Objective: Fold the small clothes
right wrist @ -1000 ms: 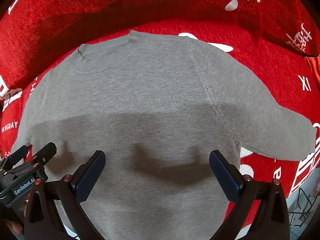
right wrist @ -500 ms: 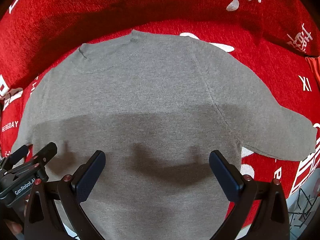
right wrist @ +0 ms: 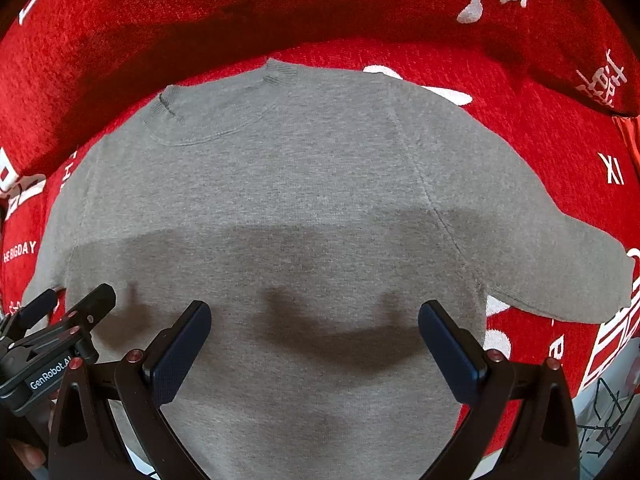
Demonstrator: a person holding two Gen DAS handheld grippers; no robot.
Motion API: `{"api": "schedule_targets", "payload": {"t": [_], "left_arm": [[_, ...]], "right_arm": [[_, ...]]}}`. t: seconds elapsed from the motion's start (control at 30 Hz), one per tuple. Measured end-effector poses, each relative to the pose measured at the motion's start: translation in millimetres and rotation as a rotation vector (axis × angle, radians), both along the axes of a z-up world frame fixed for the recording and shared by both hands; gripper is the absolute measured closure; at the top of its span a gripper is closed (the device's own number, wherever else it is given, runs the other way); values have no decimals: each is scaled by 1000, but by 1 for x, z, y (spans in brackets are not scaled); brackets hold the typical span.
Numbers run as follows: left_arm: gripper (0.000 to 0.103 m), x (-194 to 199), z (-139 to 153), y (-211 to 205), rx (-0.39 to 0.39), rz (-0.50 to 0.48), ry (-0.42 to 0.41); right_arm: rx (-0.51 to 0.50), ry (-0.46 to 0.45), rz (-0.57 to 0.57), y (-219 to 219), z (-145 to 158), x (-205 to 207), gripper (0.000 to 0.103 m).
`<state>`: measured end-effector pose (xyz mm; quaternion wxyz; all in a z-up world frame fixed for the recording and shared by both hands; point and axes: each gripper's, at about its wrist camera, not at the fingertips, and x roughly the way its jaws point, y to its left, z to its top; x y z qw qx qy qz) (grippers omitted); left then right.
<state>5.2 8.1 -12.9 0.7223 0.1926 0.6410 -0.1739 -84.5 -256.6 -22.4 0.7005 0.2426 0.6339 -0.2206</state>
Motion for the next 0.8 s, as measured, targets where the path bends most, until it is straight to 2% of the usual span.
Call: {"api": "schedule_targets", "payload": {"t": [0.8], "left_arm": [[0, 7, -2, 10, 2, 9, 8]], "right_arm": [[-17, 14, 15, 14, -3, 10, 0]]}}
